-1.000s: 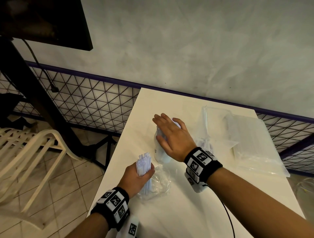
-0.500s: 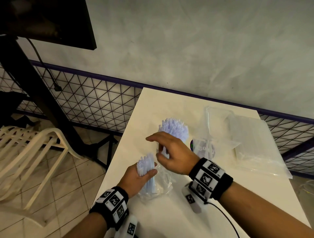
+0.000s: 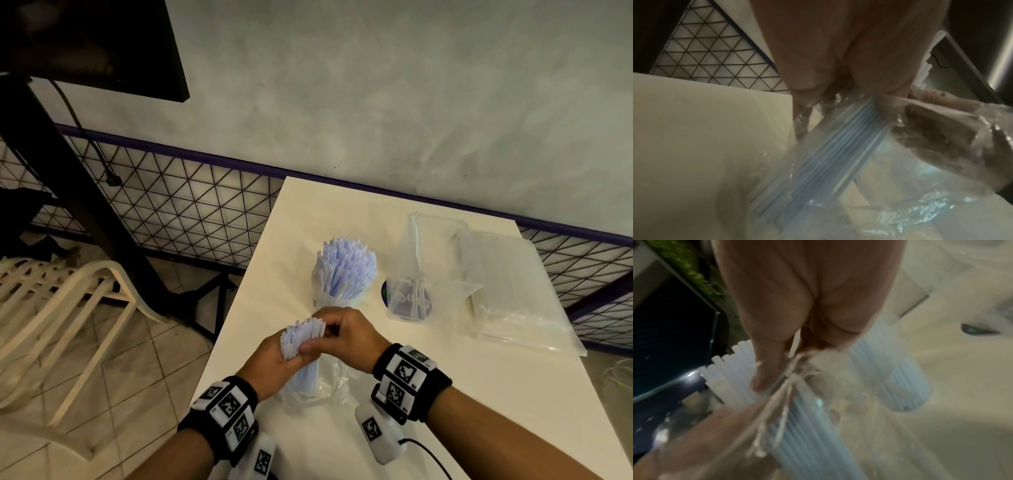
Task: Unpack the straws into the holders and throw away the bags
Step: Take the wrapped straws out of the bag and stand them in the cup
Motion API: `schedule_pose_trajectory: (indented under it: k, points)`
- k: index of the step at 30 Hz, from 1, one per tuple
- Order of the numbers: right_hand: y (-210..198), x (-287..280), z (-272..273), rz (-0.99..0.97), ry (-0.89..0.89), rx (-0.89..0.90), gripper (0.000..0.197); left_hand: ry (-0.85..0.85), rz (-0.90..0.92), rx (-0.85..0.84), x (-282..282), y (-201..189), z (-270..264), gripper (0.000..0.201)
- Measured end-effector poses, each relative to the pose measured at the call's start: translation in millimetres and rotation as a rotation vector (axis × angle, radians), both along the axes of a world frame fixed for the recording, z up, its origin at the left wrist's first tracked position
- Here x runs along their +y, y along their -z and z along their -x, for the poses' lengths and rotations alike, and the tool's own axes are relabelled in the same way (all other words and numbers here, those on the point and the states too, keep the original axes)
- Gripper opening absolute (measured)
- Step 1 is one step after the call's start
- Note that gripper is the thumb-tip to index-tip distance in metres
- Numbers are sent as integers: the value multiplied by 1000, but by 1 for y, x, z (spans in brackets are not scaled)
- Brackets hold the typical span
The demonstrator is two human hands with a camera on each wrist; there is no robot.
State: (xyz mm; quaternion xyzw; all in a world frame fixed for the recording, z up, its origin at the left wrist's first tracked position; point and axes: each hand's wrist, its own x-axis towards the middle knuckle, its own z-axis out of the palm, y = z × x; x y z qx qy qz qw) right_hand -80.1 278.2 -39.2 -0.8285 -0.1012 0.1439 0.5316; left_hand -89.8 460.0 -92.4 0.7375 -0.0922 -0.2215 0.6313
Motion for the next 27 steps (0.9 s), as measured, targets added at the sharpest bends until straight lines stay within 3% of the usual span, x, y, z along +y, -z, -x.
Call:
schedule_pose_trajectory:
  k: [5,10,18,22,27]
  points:
    - [-3,-4,-1,120,-30,-177,18,-116,24,-12,0,-4,-1,28]
    - [8,-5,7,138,11,-168,16,-109,-7,-40,-4,-10,2,22]
    - [7,-7,2,315,-86,-265,5,-100,-83,-61,-5,-8,0,14]
    - [9,-8,1,377,-100,-240,7,-132,-110,-68,-7,-7,1,10]
    - [-5,-13,3,407,-161,-240,23,-185,-118,-83,-8,-9,1,16]
